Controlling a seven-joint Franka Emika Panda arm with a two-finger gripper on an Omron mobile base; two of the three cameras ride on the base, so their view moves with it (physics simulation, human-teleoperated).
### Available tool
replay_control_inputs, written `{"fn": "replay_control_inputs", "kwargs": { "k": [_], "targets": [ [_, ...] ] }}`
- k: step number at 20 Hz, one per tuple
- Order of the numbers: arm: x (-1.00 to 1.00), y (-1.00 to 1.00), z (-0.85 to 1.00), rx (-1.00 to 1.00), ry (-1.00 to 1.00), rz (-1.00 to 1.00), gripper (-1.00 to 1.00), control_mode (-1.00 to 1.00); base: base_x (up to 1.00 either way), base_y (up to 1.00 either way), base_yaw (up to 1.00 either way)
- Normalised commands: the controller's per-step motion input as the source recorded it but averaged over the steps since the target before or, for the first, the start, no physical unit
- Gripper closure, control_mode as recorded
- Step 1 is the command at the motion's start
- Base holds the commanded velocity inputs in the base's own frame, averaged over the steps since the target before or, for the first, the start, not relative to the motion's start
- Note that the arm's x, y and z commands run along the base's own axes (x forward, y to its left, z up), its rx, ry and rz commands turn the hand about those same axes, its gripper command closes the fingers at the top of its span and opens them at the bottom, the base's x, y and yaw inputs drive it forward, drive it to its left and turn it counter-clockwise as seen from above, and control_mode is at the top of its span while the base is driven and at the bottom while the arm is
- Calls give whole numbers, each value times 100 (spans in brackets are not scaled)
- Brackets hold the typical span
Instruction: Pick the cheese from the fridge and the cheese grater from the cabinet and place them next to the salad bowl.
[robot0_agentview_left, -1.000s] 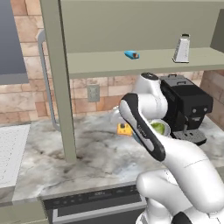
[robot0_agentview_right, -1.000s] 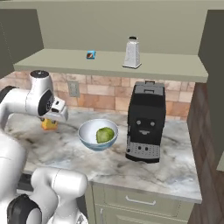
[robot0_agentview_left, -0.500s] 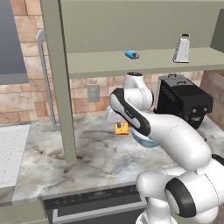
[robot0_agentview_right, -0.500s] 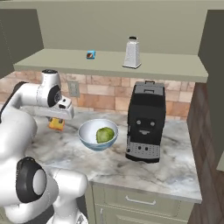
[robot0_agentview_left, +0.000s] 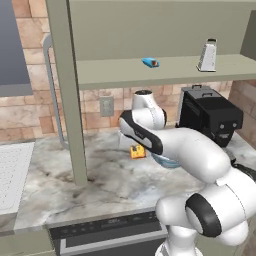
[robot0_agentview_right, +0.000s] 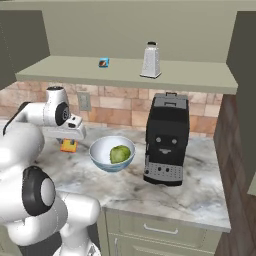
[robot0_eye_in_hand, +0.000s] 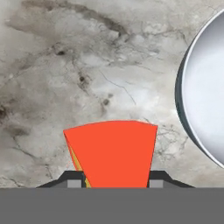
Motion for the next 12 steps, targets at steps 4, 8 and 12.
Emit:
{"fn": "replay_control_inputs", "kwargs": {
  "k": [4,8,12],
  "targets": [
    [5,0,-34,-6,-22,0,100,-100,0,0,0],
    [8,0,-23,-2,-21,0,100,-100,0,0,0],
    [12,1,-12,0,-6,0,100,-100,0,0,0]
  ]
}}
